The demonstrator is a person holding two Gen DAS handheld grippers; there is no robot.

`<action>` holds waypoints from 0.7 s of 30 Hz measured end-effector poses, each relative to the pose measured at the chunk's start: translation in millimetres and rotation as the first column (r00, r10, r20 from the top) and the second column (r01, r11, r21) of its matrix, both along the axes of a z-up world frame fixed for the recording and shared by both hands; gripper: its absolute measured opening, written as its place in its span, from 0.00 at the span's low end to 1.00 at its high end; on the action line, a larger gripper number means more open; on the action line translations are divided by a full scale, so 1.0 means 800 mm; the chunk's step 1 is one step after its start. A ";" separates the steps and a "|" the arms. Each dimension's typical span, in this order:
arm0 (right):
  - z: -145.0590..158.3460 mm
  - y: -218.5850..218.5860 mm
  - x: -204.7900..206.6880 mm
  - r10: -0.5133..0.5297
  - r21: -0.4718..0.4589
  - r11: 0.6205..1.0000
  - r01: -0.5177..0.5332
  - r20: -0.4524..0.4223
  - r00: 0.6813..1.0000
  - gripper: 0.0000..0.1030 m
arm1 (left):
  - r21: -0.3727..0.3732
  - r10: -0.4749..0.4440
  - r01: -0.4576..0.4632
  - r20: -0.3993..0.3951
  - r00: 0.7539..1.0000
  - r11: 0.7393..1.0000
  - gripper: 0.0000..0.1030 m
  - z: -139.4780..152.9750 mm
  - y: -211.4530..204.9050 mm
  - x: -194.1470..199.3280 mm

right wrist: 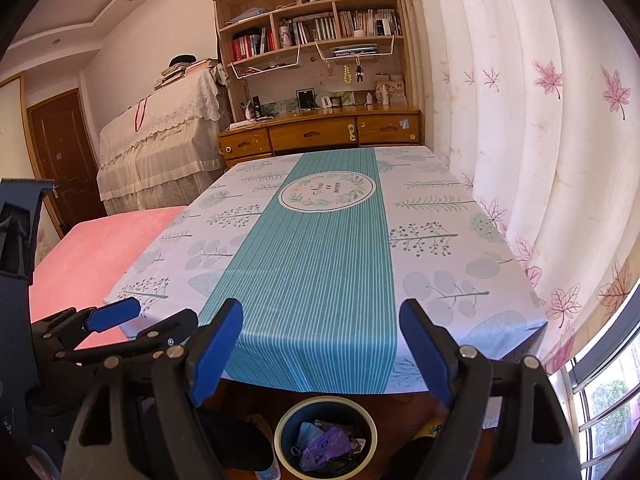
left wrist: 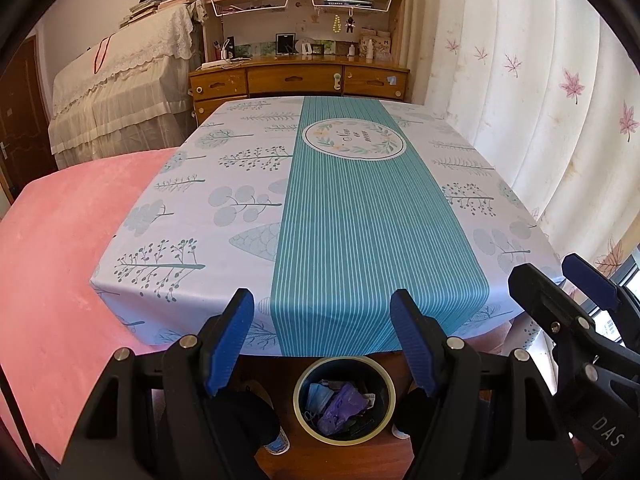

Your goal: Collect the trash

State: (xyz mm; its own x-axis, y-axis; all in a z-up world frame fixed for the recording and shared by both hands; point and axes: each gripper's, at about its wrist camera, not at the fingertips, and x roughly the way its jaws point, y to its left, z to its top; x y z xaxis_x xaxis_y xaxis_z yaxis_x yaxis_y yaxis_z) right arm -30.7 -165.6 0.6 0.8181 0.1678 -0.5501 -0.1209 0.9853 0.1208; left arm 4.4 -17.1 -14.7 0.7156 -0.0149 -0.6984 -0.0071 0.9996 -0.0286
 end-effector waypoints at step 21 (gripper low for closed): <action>0.001 0.002 -0.005 -0.002 0.002 1.000 0.002 -0.005 1.000 0.79 | -0.001 0.015 -0.015 -0.010 1.000 1.000 0.67 -0.002 0.002 -0.005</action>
